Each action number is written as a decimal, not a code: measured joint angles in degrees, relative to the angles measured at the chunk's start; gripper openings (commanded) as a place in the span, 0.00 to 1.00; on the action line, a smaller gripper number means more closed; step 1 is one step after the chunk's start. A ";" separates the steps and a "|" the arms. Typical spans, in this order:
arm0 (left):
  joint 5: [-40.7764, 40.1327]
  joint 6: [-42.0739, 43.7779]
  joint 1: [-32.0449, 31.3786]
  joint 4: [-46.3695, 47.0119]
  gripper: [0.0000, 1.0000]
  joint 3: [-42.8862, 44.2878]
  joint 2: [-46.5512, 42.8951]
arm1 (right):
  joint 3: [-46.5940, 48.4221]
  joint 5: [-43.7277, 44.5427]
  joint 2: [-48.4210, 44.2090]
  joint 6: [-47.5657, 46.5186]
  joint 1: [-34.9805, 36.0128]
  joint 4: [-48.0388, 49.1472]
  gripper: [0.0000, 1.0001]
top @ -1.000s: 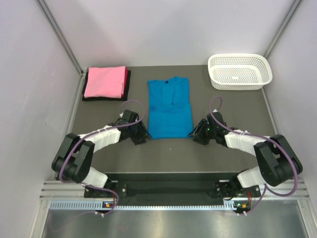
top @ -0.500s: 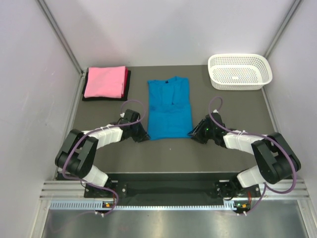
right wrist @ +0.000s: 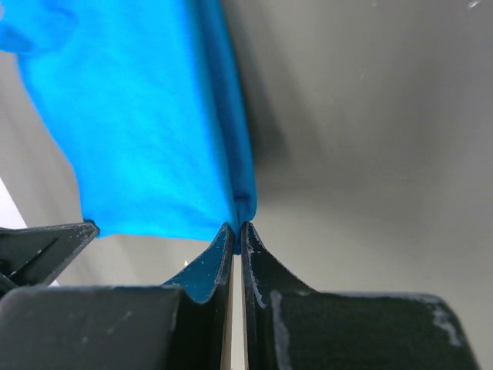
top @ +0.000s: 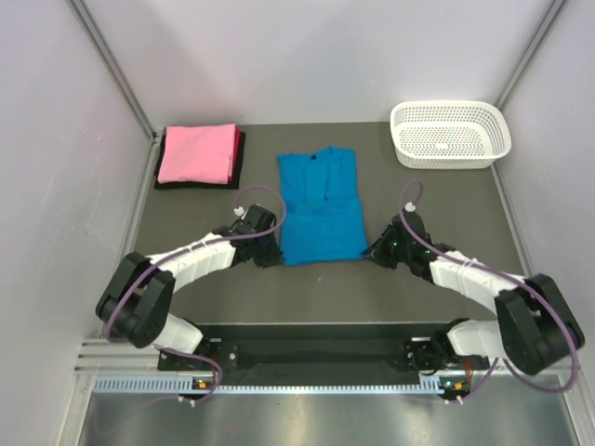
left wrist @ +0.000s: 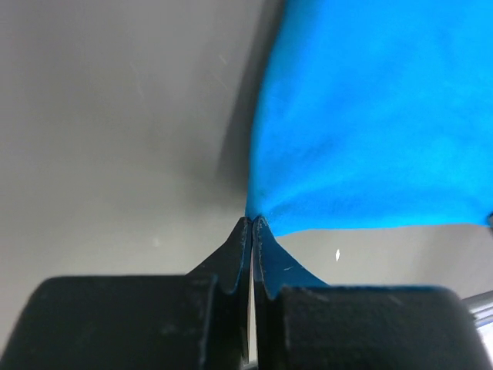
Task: Fold and stack the t-shirts
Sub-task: Fold the tshirt
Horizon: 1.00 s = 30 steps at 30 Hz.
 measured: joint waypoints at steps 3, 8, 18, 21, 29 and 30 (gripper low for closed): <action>-3.17 0.02 -3.82 -3.72 0.00 0.90 -2.97 | 0.00 1.03 -5.62 -2.01 0.24 -4.46 0.00; -6.97 -1.51 -10.67 -9.55 0.00 0.96 -9.57 | -1.36 2.62 -16.68 -4.07 1.33 -13.42 0.00; -15.50 -7.06 -24.35 -20.98 0.00 5.97 -15.65 | -2.38 3.91 -31.78 -5.57 5.01 -27.98 0.00; -17.46 -6.84 -23.89 -21.79 0.00 7.37 -14.80 | -0.76 4.70 -30.27 -6.82 5.03 -29.86 0.00; -16.63 1.14 -11.50 -22.51 0.00 19.02 -6.03 | 16.52 6.21 -13.66 -14.67 2.49 -29.38 0.00; -16.06 2.47 -9.44 -22.40 0.00 20.79 -4.57 | 20.17 5.97 -10.12 -15.96 1.49 -29.16 0.00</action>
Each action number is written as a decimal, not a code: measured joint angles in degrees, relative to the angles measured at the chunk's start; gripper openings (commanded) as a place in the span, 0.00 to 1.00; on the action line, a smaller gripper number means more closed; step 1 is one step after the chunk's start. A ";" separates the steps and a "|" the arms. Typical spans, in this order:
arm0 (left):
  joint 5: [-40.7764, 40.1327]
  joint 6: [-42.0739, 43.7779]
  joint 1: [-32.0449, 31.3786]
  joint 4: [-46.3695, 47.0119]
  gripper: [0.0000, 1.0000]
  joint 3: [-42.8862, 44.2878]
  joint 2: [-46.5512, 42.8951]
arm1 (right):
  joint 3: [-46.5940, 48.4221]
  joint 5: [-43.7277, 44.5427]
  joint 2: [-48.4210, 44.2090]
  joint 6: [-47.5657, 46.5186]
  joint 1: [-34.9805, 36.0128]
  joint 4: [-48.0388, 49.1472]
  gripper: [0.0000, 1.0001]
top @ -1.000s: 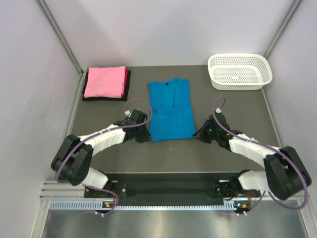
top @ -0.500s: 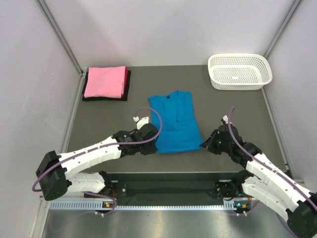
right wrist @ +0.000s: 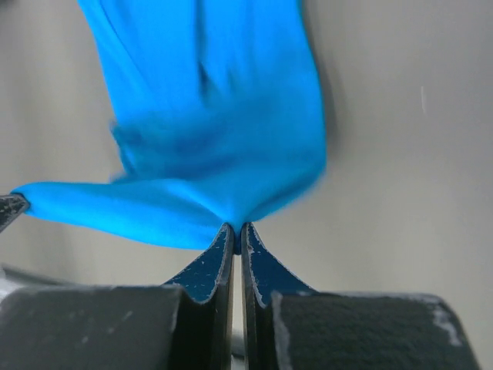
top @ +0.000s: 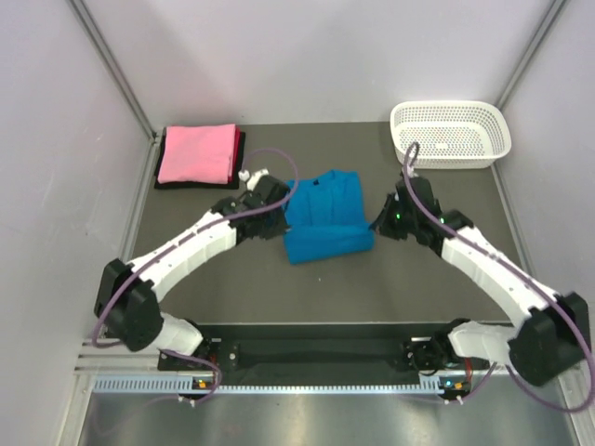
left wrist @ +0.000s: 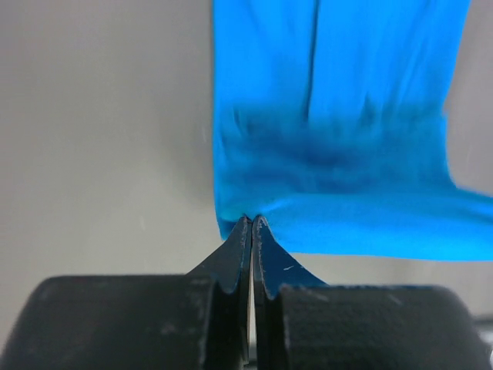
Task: Fold and stack the t-shirts
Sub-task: Fold the tshirt
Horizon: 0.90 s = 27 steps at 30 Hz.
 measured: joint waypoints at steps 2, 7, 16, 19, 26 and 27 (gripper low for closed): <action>0.68 2.84 4.07 0.98 0.00 3.87 3.67 | 5.11 -0.61 5.40 -1.92 -1.60 1.11 0.00; 2.99 8.96 11.17 2.73 0.00 15.37 15.89 | 20.28 -3.45 21.51 -6.56 -5.05 2.47 0.00; 7.21 15.63 18.75 1.46 0.00 40.44 37.33 | 41.55 -10.03 45.77 -10.73 -10.12 3.21 0.01; 8.33 17.11 20.11 1.31 0.00 47.89 43.10 | 45.33 -12.31 50.49 -10.73 -11.72 3.91 0.01; 10.71 18.21 21.99 1.86 0.00 54.12 51.98 | 54.84 -15.98 59.36 -10.58 -13.42 5.03 0.03; 10.91 18.18 22.27 1.95 0.00 54.36 52.72 | 56.22 -16.50 60.61 -10.56 -13.51 5.27 0.04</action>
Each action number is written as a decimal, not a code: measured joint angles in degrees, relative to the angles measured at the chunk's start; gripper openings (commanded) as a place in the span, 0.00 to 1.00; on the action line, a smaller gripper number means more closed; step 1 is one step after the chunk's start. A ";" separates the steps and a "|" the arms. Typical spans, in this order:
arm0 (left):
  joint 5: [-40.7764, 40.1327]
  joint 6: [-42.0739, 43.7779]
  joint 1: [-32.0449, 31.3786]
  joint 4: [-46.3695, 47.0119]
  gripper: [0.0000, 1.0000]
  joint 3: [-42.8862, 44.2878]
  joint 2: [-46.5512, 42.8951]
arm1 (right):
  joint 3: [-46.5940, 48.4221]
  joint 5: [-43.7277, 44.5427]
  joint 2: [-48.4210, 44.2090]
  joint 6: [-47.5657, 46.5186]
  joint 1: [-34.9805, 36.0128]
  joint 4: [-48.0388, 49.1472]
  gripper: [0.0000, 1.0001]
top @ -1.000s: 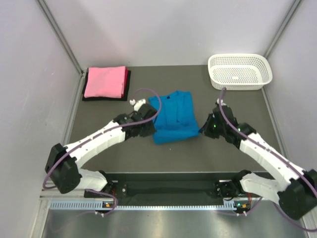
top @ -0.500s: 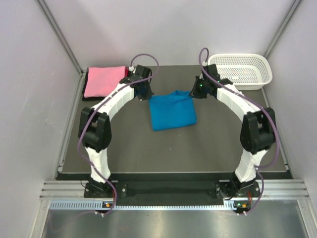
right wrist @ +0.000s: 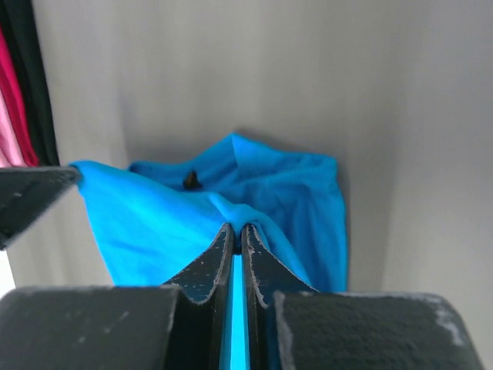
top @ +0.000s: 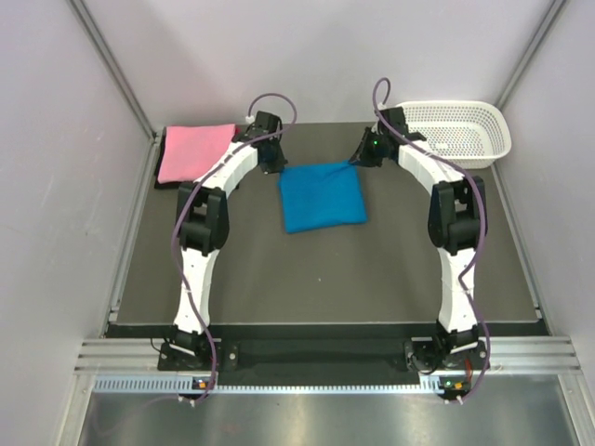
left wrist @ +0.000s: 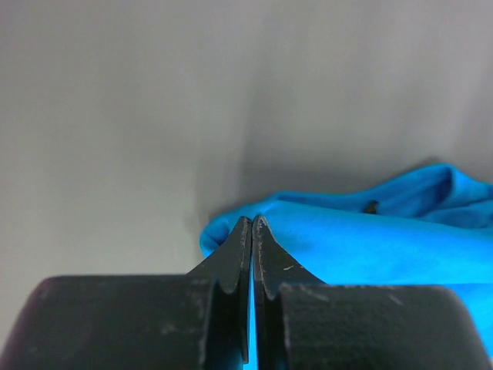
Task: Fold and stack the t-shirts
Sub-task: Fold the tshirt
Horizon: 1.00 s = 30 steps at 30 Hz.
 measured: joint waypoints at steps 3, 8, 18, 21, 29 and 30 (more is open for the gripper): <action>0.94 -0.02 0.92 0.72 0.06 0.28 1.66 | 2.34 -0.94 2.82 0.17 -0.04 1.18 0.10; 1.16 0.92 1.99 2.32 0.30 3.54 3.91 | 4.15 -1.22 5.25 0.90 -0.26 1.92 0.36; 2.34 4.11 0.85 4.17 0.33 -8.81 -8.07 | -4.09 -1.64 -4.11 -5.49 -1.16 -1.88 0.44; 5.44 5.20 -1.64 5.20 0.34 -14.80 -12.90 | -8.87 -3.56 -8.48 -8.74 -1.16 -2.54 0.49; 7.69 5.95 -6.58 8.52 0.36 -20.76 -13.73 | -11.21 -6.08 -7.91 -14.84 -1.11 -4.15 0.50; 7.63 6.05 -6.16 8.09 0.36 -19.45 -12.39 | -9.62 -6.36 -6.38 -15.28 -1.14 -5.01 0.49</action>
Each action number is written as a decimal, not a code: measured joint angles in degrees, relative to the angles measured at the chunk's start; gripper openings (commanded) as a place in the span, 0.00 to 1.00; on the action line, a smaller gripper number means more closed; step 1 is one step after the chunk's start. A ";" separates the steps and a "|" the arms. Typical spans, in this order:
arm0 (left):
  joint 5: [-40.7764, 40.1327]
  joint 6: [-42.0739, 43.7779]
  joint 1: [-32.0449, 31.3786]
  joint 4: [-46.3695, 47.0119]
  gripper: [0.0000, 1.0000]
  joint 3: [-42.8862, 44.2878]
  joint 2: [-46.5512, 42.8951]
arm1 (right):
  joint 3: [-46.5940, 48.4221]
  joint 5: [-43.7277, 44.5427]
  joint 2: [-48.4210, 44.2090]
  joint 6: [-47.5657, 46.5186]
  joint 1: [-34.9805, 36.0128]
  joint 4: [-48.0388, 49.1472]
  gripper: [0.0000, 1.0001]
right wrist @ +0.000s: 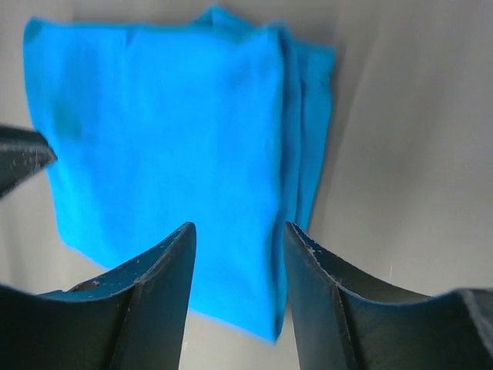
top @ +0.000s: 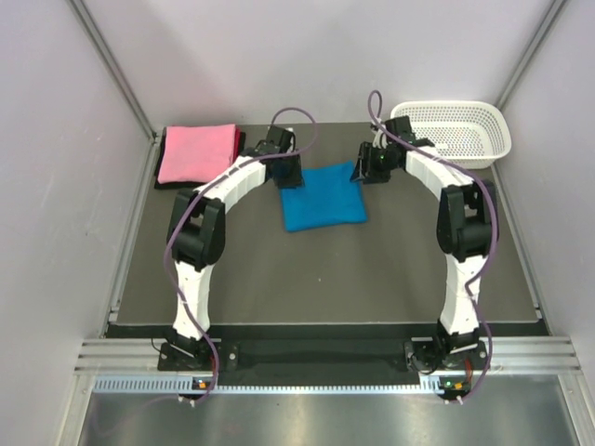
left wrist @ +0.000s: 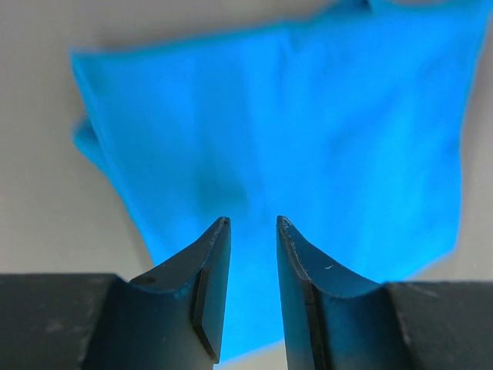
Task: Fold and stack the t-shirts
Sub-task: Fold the tshirt
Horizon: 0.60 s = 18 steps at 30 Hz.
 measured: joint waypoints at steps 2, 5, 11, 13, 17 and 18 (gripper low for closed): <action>-0.42 0.35 1.07 -0.04 0.36 4.09 3.37 | 4.02 -0.61 3.67 -0.74 -0.02 -0.11 0.49; -1.36 0.81 2.51 0.39 0.36 8.41 7.30 | 9.64 -1.51 8.61 -0.98 -0.11 0.04 0.49; -3.30 1.22 3.61 1.01 0.36 10.69 11.02 | 14.03 -2.54 14.32 -0.07 -0.72 1.27 0.42; -3.63 1.64 3.69 1.36 0.36 11.69 12.63 | 13.99 -2.23 15.10 0.63 -1.05 2.14 0.39; -3.41 2.21 3.98 1.57 0.36 13.57 14.88 | 13.99 -1.25 16.06 1.55 -1.53 4.35 0.26; -3.37 2.32 4.04 1.88 0.37 14.01 15.04 | 13.99 -0.94 16.28 1.68 -1.62 4.79 0.25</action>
